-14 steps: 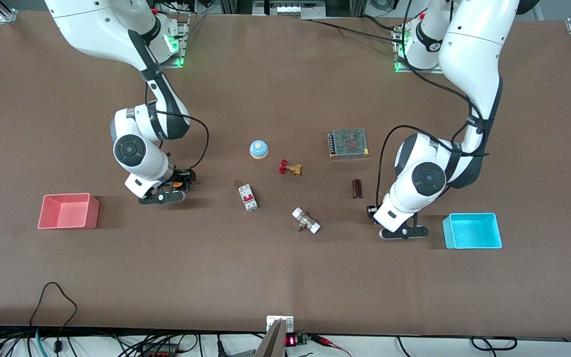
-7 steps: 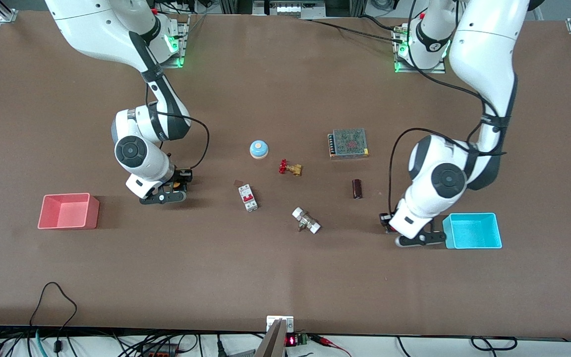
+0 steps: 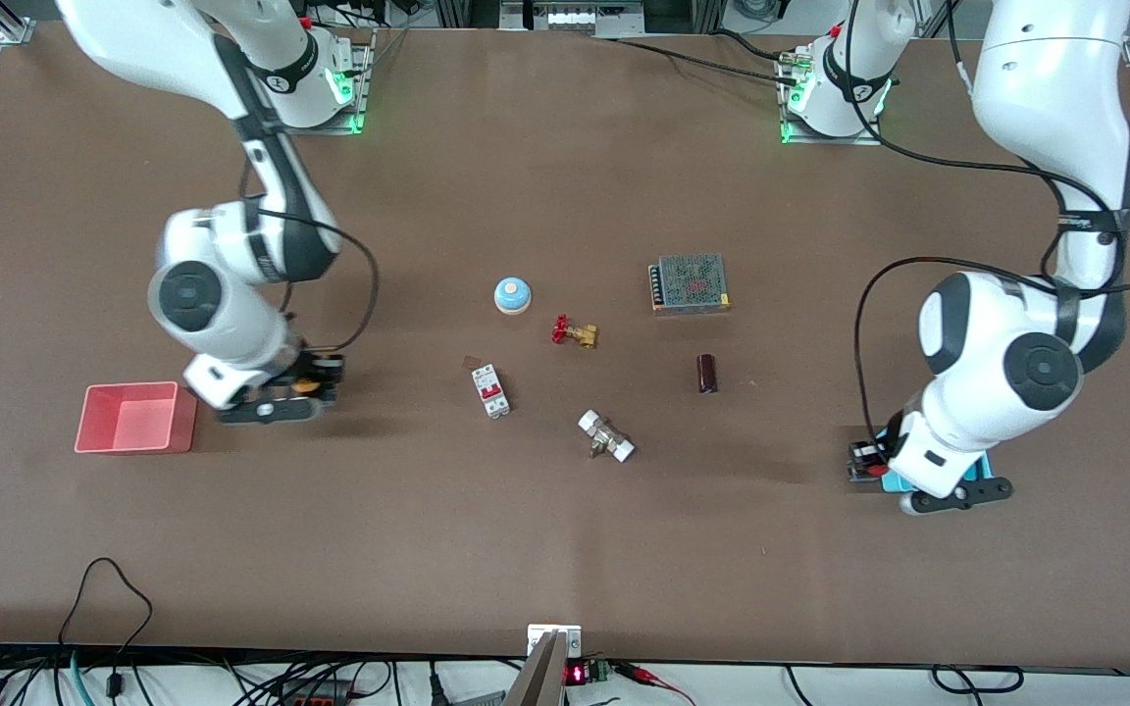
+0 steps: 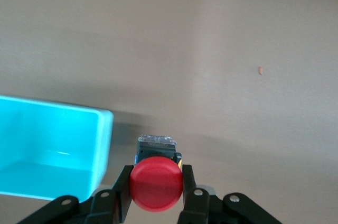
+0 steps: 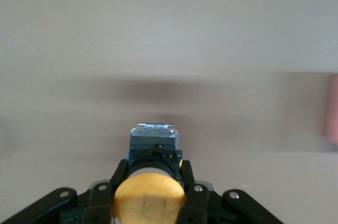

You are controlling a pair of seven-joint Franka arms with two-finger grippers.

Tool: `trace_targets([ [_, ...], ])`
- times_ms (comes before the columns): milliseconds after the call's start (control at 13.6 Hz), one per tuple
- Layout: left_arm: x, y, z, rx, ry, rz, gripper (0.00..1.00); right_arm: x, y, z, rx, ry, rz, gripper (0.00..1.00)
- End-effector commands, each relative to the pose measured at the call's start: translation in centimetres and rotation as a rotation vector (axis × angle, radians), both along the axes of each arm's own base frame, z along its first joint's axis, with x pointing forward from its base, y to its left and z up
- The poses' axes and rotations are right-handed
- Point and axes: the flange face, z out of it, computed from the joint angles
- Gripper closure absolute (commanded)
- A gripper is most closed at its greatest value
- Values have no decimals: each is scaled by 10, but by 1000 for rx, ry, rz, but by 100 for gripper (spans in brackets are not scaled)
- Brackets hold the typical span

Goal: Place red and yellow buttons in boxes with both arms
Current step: 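Carry the yellow button to the pink box while the left gripper carries red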

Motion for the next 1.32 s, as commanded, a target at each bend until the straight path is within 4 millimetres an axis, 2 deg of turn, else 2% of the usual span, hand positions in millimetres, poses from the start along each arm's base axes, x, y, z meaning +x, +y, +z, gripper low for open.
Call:
trace_targets([
  [0,2,44,8,-10,6,-86,80,21,-98,42,-17,24,-73,70],
  [74,1,73,3,-5,14,-113,80,24,-170,47,-25,16,-84,70],
  [147,-1,87,-2,-4,21,-124,80,24,-205,47,-27,13,-82,70],
  [294,-4,106,-14,-4,39,-122,80,23,-246,22,-31,37,-78,69],
  [368,-4,110,-30,-5,57,-118,80,25,-260,14,-42,30,-78,69],
  [515,-5,111,-49,-9,80,-116,79,26,-268,-3,-53,43,-63,69],
  [809,-7,113,-72,-12,106,-113,74,27,-269,-9,-51,48,-69,70],
  [956,-7,113,-77,-12,103,-110,66,25,-271,-7,-41,65,-52,70],
  [1103,-7,113,-79,-12,102,-110,49,18,-265,-10,-20,138,-44,70],
  [1250,-5,113,-74,-9,93,-111,36,16,-268,-13,-19,148,-42,70],
])
